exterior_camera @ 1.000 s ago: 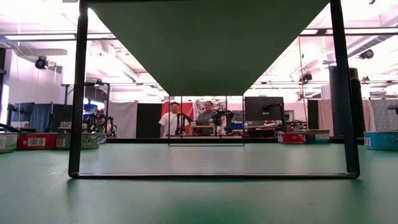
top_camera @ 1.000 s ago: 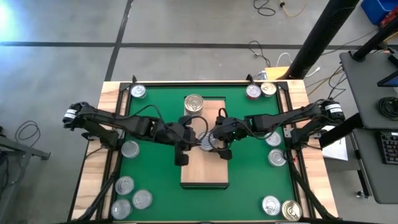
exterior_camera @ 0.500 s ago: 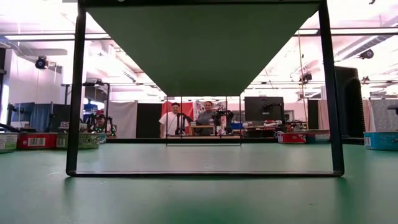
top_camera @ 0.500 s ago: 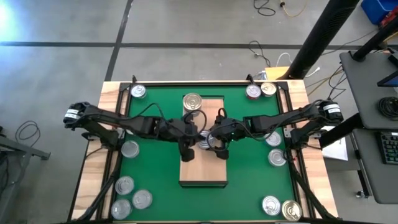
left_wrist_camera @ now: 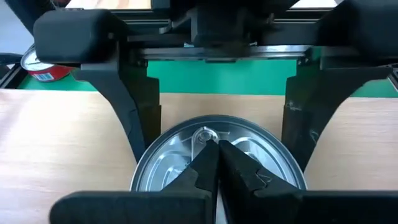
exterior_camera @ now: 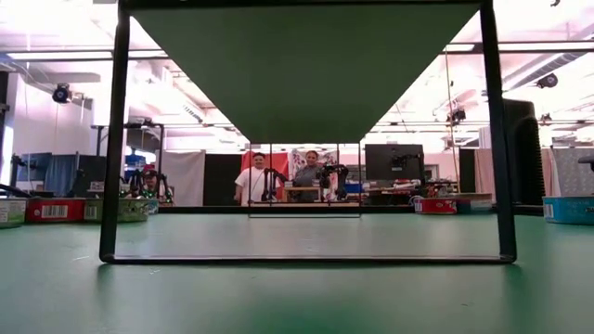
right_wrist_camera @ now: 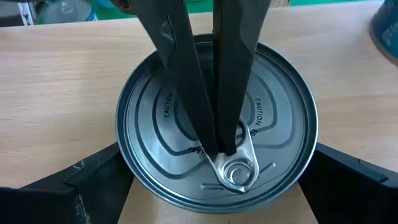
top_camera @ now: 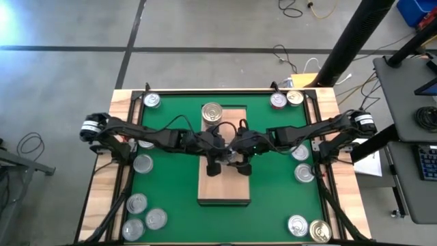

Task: Stack canned seafood by type on shelf
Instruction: Put the green tuna can on the shelf

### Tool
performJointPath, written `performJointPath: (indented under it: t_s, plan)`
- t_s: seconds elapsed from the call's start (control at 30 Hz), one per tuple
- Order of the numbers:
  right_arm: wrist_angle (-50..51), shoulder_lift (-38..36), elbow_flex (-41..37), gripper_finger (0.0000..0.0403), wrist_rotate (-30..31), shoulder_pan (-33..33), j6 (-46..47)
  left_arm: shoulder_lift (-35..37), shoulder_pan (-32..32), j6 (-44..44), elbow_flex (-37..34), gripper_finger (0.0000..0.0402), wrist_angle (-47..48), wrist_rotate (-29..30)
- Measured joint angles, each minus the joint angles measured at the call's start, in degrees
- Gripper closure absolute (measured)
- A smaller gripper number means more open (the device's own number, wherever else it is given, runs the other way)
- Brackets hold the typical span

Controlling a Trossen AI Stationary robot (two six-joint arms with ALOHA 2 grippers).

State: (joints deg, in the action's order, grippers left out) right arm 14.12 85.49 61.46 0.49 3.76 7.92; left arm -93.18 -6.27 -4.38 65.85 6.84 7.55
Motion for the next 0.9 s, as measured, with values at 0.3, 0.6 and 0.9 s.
performJointPath:
  t_s: [0.3,0.6,0.9]
  plan:
    - [28.46,0.11,12.69,0.0019,-0.84,0.12,3.04,-0.21,-0.12,-0.89,-0.16,0.0401,2.74,0.42]
    - [35.15,0.00,19.63,0.0026,2.70,2.58,1.50,-0.21,-0.98,2.64,-1.13,0.0401,-5.97,2.32]
    - [37.81,-0.60,22.53,0.0162,8.32,9.30,0.08,4.12,-3.87,8.47,-1.32,0.0401,-12.92,7.44]
